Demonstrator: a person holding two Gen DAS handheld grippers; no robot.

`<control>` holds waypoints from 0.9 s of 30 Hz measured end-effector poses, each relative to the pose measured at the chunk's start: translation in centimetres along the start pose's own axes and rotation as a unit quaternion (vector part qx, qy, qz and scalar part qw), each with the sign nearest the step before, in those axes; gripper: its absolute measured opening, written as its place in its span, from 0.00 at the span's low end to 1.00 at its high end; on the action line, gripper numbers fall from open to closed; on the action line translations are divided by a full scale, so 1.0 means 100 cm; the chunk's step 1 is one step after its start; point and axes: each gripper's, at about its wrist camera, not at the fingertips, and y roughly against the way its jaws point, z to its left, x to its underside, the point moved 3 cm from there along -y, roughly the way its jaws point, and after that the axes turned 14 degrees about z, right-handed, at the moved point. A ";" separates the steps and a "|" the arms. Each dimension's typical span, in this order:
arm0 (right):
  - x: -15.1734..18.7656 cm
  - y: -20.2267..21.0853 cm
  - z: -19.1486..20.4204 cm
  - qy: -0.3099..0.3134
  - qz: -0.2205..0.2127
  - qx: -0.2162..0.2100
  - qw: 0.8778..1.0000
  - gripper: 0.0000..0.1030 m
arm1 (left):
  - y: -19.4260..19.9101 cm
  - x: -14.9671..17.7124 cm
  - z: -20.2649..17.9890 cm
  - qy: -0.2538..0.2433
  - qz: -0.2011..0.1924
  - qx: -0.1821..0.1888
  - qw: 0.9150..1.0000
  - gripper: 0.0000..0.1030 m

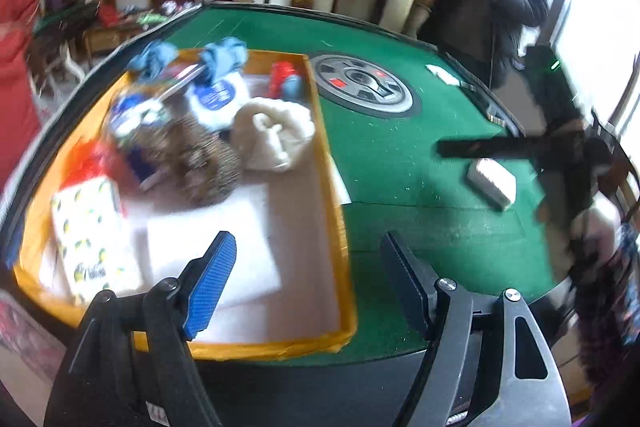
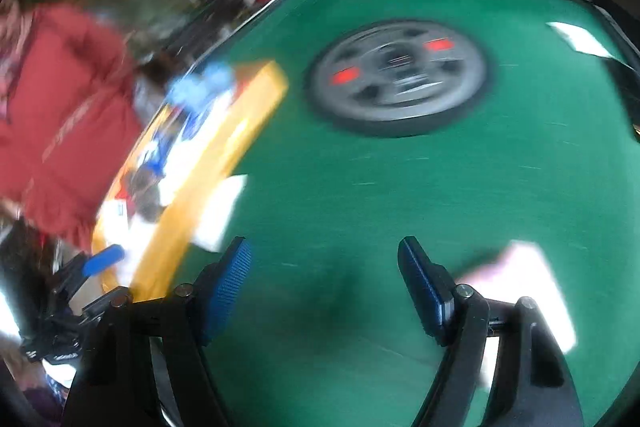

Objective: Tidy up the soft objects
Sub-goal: 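Lift the pink tissue pack with the right tool and drop it into the box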

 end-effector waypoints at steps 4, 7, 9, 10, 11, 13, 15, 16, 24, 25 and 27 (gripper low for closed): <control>-0.003 -0.027 0.038 0.035 0.015 0.015 0.999 0.69 | 0.012 0.002 0.020 0.039 -0.023 0.012 0.999 0.72; 0.005 -0.030 0.038 0.051 0.005 0.087 0.995 0.69 | 0.015 0.002 0.021 0.030 -0.027 0.003 0.999 0.72; 0.007 -0.027 0.029 0.047 -0.004 0.145 0.988 0.69 | 0.014 0.002 0.019 0.025 -0.028 0.010 0.999 0.72; 0.012 -0.020 0.017 0.035 -0.012 0.167 0.985 0.69 | 0.014 0.001 0.018 0.022 -0.028 0.013 0.999 0.72; 0.016 -0.012 0.003 0.019 -0.018 0.179 0.983 0.69 | 0.012 0.000 0.016 0.018 -0.027 0.017 0.999 0.72; 0.023 0.001 -0.025 -0.004 -0.020 0.203 0.979 0.69 | 0.010 -0.001 0.010 0.007 -0.026 0.021 0.999 0.72; 0.032 0.009 -0.050 -0.017 -0.017 0.243 0.970 0.69 | 0.008 -0.001 0.007 0.001 -0.025 0.024 0.999 0.72; 0.037 0.012 -0.061 -0.020 -0.011 0.257 0.966 0.69 | 0.007 -0.003 0.006 0.000 -0.024 0.026 0.999 0.72; 0.050 0.017 -0.087 -0.047 0.000 0.201 0.979 0.56 | 0.017 -0.003 0.015 0.010 -0.035 0.008 0.999 0.72; 0.048 0.015 -0.085 -0.049 0.000 0.190 0.981 0.56 | 0.021 -0.003 0.020 0.016 -0.038 0.006 0.999 0.72; 0.053 0.019 -0.079 -0.052 -0.009 0.166 0.985 0.54 | 0.026 -0.003 0.031 0.033 -0.045 -0.003 0.998 0.72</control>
